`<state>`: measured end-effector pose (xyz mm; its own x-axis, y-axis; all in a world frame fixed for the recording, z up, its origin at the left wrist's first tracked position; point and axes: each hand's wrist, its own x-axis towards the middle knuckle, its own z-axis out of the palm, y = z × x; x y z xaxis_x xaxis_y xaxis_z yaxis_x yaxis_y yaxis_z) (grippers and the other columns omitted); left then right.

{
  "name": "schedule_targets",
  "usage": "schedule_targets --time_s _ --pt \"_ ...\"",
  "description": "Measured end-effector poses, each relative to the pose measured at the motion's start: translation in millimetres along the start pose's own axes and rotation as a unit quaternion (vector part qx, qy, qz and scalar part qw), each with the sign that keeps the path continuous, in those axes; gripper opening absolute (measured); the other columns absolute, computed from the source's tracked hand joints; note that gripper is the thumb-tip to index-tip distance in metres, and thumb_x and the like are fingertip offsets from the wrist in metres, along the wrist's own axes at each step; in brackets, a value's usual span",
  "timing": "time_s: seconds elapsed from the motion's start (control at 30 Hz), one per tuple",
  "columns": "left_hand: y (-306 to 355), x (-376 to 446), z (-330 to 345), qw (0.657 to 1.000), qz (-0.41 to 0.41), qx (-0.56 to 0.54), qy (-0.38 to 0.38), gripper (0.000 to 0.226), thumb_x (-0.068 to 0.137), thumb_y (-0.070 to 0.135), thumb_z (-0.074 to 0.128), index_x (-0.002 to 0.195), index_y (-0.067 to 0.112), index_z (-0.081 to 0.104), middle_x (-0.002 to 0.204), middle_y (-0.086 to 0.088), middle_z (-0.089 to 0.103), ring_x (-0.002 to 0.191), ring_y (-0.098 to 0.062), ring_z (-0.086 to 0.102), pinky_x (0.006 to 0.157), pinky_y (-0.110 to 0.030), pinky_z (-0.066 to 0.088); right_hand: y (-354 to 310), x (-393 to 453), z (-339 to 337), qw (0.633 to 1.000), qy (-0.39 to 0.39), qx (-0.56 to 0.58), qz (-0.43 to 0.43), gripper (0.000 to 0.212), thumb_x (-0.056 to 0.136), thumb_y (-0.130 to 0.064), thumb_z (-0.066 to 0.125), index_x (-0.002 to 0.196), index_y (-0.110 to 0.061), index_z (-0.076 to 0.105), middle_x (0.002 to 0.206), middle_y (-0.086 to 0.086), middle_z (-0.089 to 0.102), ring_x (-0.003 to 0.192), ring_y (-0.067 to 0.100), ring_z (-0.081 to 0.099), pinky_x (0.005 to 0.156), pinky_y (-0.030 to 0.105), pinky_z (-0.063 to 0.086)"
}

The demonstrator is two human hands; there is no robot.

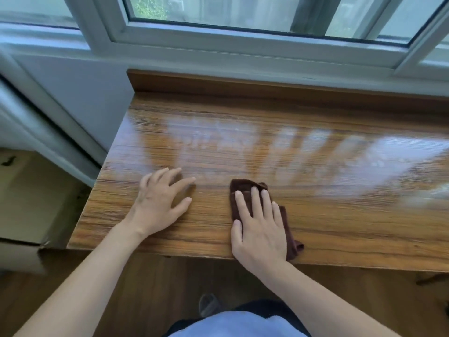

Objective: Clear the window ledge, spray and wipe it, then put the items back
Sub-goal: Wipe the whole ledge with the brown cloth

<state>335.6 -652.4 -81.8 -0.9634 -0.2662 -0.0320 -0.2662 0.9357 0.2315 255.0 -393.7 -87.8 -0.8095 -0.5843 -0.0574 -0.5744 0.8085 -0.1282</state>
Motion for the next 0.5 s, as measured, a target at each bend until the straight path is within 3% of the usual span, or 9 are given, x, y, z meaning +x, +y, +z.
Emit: schedule_targets --time_s 0.1,0.23,0.33,0.4,0.5 --pt "-8.1 -4.2 0.0 1.000 -0.022 -0.015 -0.014 0.062 0.091 0.068 0.034 0.147 0.046 0.048 0.158 -0.001 0.043 0.150 -0.025 0.029 0.122 -0.051 0.018 -36.0 7.0 7.3 0.999 -0.012 0.007 -0.039 0.066 0.102 -0.055 0.027 0.165 -0.035 0.016 0.174 0.005 0.013 0.161 0.027 0.004 0.130 0.047 0.008" --pt "-32.3 -13.6 -10.4 0.999 -0.041 0.008 0.001 0.063 0.091 0.068 0.033 0.147 0.044 0.049 0.160 0.000 0.040 0.152 -0.026 0.027 0.122 -0.051 0.014 -10.7 16.1 3.0 0.997 -0.022 -0.016 -0.072 0.069 0.101 -0.061 0.027 0.165 -0.037 0.012 0.174 0.002 0.014 0.161 0.024 0.006 0.130 0.042 0.007" --pt "-56.9 -27.8 -20.9 0.997 -0.073 0.021 0.008 0.061 0.091 0.063 0.034 0.143 0.040 0.055 0.157 -0.002 0.044 0.149 -0.027 0.031 0.121 -0.052 0.017 -11.4 24.0 3.8 0.999 -0.016 -0.032 -0.021 0.070 0.102 -0.058 0.027 0.166 -0.033 0.013 0.174 0.005 0.014 0.161 0.027 0.006 0.130 0.044 0.007" --pt "-70.3 -37.5 -27.6 0.995 -0.095 0.007 0.026 0.055 0.093 0.055 0.040 0.141 0.036 0.058 0.155 -0.002 0.046 0.148 -0.027 0.034 0.120 -0.054 0.021 -40.8 26.1 8.7 1.000 -0.004 -0.026 0.003 0.070 0.102 -0.054 0.026 0.166 -0.030 0.014 0.174 0.007 0.012 0.161 0.030 0.005 0.130 0.047 0.007" --pt "-86.0 -47.5 -36.7 0.989 -0.132 -0.011 0.071 0.043 0.099 0.036 0.056 0.141 0.031 0.058 0.155 -0.004 0.047 0.146 -0.028 0.037 0.118 -0.057 0.025 -113.6 28.8 17.5 0.998 -0.002 0.025 -0.050 0.069 0.103 -0.051 0.025 0.166 -0.028 0.012 0.174 0.009 0.006 0.161 0.031 -0.003 0.130 0.050 0.005"
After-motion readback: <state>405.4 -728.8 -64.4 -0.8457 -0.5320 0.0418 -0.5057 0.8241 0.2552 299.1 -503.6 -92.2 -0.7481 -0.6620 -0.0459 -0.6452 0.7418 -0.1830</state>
